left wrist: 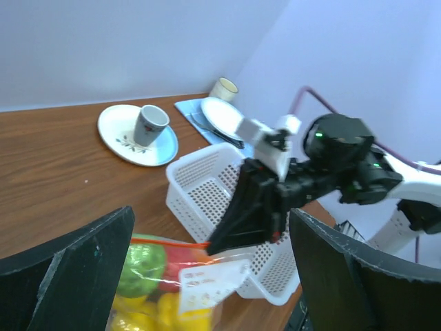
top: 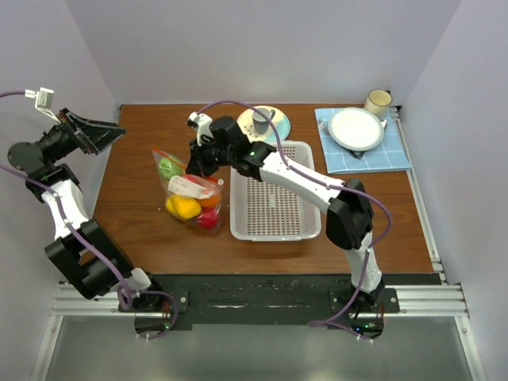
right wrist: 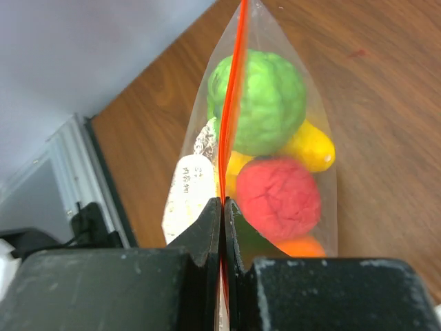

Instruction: Open the zip-top bag and remove the fake food

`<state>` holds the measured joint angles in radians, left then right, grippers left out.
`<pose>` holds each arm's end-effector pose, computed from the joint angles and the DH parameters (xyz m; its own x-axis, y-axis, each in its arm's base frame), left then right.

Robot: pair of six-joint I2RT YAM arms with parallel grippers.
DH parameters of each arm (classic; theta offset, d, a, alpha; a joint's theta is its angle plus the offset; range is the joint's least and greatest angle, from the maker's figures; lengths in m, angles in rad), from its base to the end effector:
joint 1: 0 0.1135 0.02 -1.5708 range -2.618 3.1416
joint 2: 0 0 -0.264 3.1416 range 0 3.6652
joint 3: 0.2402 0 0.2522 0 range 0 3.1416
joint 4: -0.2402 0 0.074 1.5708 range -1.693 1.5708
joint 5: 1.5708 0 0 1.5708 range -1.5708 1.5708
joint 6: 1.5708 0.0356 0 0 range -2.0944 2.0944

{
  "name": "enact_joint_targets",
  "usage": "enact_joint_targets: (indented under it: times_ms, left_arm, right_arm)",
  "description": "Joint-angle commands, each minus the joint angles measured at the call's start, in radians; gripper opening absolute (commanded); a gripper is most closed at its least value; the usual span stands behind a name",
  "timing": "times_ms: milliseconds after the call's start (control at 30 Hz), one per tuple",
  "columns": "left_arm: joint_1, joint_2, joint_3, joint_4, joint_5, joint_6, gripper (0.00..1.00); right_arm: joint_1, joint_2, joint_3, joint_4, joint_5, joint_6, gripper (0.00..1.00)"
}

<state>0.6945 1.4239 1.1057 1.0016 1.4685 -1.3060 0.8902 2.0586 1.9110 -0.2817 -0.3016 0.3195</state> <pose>0.2478 0.1603 0.4040 -0.3820 -0.4464 -0.8092 0.6063 0.5398 -0.5840 0.3020 0.3898 0.3251 -0.5351 -0.1843 -0.8244 -0.7836 0.4728 0.4030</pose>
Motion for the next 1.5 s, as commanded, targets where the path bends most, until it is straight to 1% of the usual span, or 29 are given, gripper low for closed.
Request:
enact_joint_targets:
  times_ms: [0,100,200,367,533,633,667,733,767,800,833,900,933,967,1000,1033,1067,1100,1133,1167,1200,1233,1267,1300,1333,1367,1400,1433,1467]
  left_arm:
    - [-0.058,-0.025,-0.044,0.884,0.237,-0.325,1.0]
    - [-0.195,-0.068,-0.108,0.882,0.237,-0.279,1.0]
    - [-0.274,-0.063,-0.155,0.881,0.237,-0.251,1.0]
    - [-0.291,0.018,-0.155,0.882,0.239,-0.228,1.0]
    - [-0.326,0.075,-0.122,0.882,0.239,-0.223,1.0]
    - [-0.323,0.063,-0.147,0.884,0.239,-0.147,1.0]
    - [-0.323,0.06,-0.153,0.885,0.239,-0.072,1.0]
    - [-0.323,0.09,-0.115,0.887,0.239,-0.024,1.0]
    - [-0.323,0.122,-0.025,0.888,0.239,-0.045,1.0]
    - [-0.323,0.201,0.032,0.888,0.239,-0.068,1.0]
    - [-0.322,0.245,0.152,0.89,0.239,-0.091,1.0]
    - [-0.317,0.372,0.28,0.89,0.239,-0.157,1.0]
    - [-0.317,0.42,0.44,0.89,0.239,-0.18,1.0]
    - [-0.317,0.475,0.557,0.89,0.239,-0.265,1.0]
    - [-0.317,0.626,0.711,0.89,0.239,-0.339,1.0]
    - [-0.317,0.729,1.14,0.888,0.239,-0.534,1.0]
    - [-0.319,0.853,1.435,0.862,0.24,-0.588,1.0]
    - [-0.338,1.064,1.694,0.712,0.24,-0.496,1.0]
    - [-0.354,1.061,1.7,0.548,0.24,-0.404,1.0]
    - [-0.372,0.884,1.496,0.653,0.24,-0.41,1.0]
    - [-0.375,0.78,1.267,0.796,0.24,-0.365,1.0]
    - [-0.377,0.708,0.974,0.842,0.24,-0.261,1.0]
    - [-0.377,0.696,0.947,0.877,0.243,-0.277,1.0]
    - [-0.372,0.743,0.991,0.881,0.243,-0.332,1.0]
    - [-0.368,0.801,1.205,0.879,0.243,-0.455,1.0]
    - [-0.35,0.951,1.367,0.878,0.242,-0.51,1.0]
    - [-0.346,1.007,1.516,0.706,0.24,-0.503,1.0]
    - [-0.346,1.024,1.59,0.558,0.236,-0.348,1.0]
    - [-0.345,0.953,1.511,0.513,0.23,-0.293,1.0]
  right_arm:
    - [-0.007,-0.009,0.072,0.061,-0.022,-0.046,0.0]
    - [0.001,0.041,0.175,-0.003,-0.039,-0.075,0.0]
    - [0.006,0.052,0.218,-0.022,-0.042,-0.099,0.0]
    - [0.009,0.02,0.243,-0.013,-0.073,-0.115,0.0]
    - [0.016,0.035,0.306,-0.06,-0.091,-0.137,0.0]
    - [0.015,0.023,0.293,-0.073,-0.088,-0.154,0.0]
    - [0.016,0.017,0.283,-0.073,-0.087,-0.158,0.0]
    - [0.015,-0.009,0.244,-0.071,-0.085,-0.172,0.0]
    - [0.016,-0.018,0.231,-0.071,-0.082,-0.177,0.0]
    - [0.016,-0.029,0.202,-0.068,-0.079,-0.18,0.0]
    - [0.016,-0.046,0.188,-0.07,-0.067,-0.191,0.0]
    - [0.016,-0.058,0.148,-0.065,-0.057,-0.197,0.0]
    - [0.015,-0.064,0.135,-0.062,-0.056,-0.197,0.0]
    - [0.016,-0.075,0.125,-0.059,-0.051,-0.197,0.0]
    - [0.016,-0.078,0.103,-0.047,-0.054,-0.189,0.0]
    - [0.016,-0.081,0.094,-0.04,-0.053,-0.188,0.0]
    - [0.016,-0.089,0.085,-0.033,-0.054,-0.181,0.0]
    - [0.015,-0.091,0.07,-0.019,-0.053,-0.177,0.0]
    - [0.016,-0.095,0.063,-0.011,-0.053,-0.172,0.0]
    - [0.016,-0.1,0.054,-0.007,-0.05,-0.171,0.0]
    - [0.016,-0.101,0.051,0.001,-0.048,-0.171,0.0]
    - [0.016,-0.106,0.045,0.006,-0.048,-0.166,0.0]
    - [0.016,-0.106,0.043,0.009,-0.047,-0.168,0.0]
    - [0.018,-0.103,0.045,0.006,-0.051,-0.165,0.0]
    - [0.018,-0.103,0.045,0.007,-0.057,-0.16,0.0]
    - [0.018,-0.101,0.048,0.006,-0.065,-0.157,0.0]
    - [0.022,-0.104,0.049,0.006,-0.076,-0.149,0.0]
    - [0.024,-0.106,0.049,0.004,-0.079,-0.148,0.0]
    - [0.029,-0.11,0.045,0.009,-0.077,-0.146,0.0]
